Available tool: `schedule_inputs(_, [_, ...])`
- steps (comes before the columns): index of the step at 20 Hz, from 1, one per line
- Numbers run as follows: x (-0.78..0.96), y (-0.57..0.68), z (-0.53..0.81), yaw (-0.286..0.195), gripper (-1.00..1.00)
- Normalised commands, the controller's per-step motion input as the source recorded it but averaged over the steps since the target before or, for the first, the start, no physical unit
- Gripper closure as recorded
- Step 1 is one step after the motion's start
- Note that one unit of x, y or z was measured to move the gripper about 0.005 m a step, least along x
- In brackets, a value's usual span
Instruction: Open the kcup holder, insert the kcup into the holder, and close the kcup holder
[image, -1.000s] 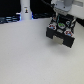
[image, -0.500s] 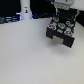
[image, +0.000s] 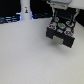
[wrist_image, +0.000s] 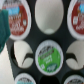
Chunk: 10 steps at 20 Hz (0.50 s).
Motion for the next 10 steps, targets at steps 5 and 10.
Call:
schedule_inputs(5, [0.81,-0.31,0.03,0.005,-1.00])
schedule_inputs(10, [0.81,-0.15,-0.03,0.014,-1.00])
